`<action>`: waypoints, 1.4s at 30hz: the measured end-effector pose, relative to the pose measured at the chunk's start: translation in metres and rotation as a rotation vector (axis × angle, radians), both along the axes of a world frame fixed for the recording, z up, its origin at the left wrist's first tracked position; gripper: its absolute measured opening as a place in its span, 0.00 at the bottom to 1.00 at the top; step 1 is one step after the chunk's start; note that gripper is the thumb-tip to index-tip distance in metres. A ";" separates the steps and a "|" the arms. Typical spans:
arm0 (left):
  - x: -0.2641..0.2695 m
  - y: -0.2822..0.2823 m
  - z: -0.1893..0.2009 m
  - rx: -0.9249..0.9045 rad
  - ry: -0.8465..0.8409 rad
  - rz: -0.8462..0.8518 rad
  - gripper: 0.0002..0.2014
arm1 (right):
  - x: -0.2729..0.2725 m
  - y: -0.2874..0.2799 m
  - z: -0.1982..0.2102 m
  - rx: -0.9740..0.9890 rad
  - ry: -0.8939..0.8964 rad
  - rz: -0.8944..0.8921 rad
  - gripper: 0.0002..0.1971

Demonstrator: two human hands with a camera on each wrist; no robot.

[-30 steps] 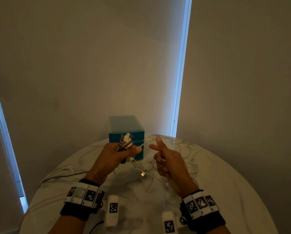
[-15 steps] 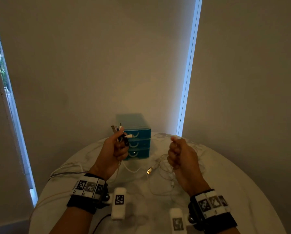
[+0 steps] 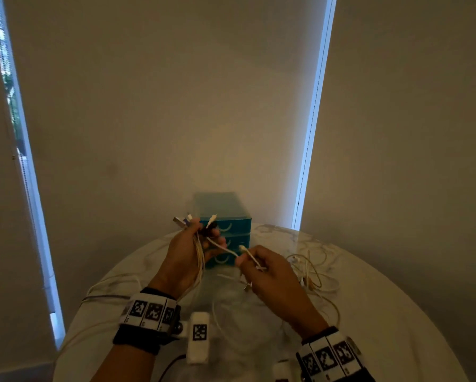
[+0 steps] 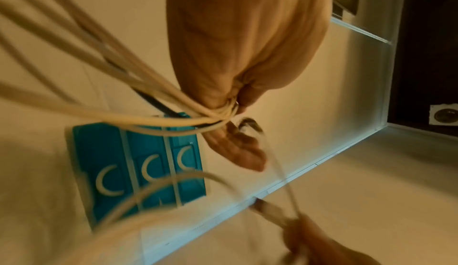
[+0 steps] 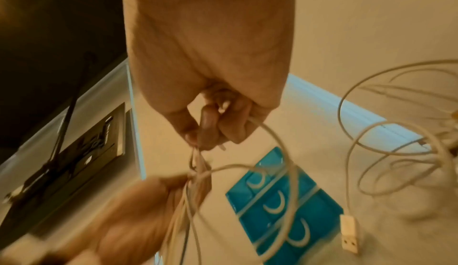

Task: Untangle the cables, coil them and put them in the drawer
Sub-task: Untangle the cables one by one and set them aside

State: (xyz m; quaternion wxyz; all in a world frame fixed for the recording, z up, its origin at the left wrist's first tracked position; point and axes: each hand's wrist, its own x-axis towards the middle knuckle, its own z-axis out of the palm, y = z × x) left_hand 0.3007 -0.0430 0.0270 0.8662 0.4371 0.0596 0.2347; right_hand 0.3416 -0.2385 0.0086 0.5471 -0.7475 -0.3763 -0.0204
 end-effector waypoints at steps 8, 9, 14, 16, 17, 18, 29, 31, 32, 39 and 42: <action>-0.013 0.019 0.005 0.066 -0.041 0.197 0.17 | 0.058 -0.056 0.056 1.051 0.478 -0.399 0.07; -0.016 0.020 0.007 0.076 -0.044 0.213 0.17 | 0.064 -0.064 0.062 1.153 0.517 -0.422 0.08; -0.026 0.014 0.018 0.090 -0.111 0.326 0.19 | 0.101 -0.060 0.081 1.467 0.529 -0.586 0.17; -0.028 0.004 0.020 0.150 -0.161 0.330 0.20 | 0.102 -0.019 0.098 1.436 0.396 -0.580 0.15; -0.029 -0.001 0.019 0.203 -0.190 0.331 0.20 | 0.093 0.012 0.104 1.324 0.356 -0.489 0.13; -0.029 -0.006 0.019 0.261 -0.215 0.344 0.20 | 0.079 0.045 0.108 1.134 0.326 -0.311 0.11; -0.028 0.023 0.011 0.393 -0.097 0.704 0.20 | 0.029 0.136 0.022 0.134 0.155 0.256 0.14; -0.023 0.026 0.005 0.405 -0.015 0.653 0.20 | 0.023 0.123 0.008 0.088 0.170 0.255 0.14; -0.020 0.028 0.004 0.378 0.004 0.594 0.20 | 0.022 0.116 0.001 0.079 0.181 0.264 0.15; -0.002 0.017 0.001 0.372 0.274 0.128 0.29 | 0.021 0.070 -0.034 0.181 0.211 0.283 0.11; 0.002 0.008 -0.005 0.389 0.321 0.044 0.21 | 0.019 0.059 -0.035 0.219 0.186 0.290 0.10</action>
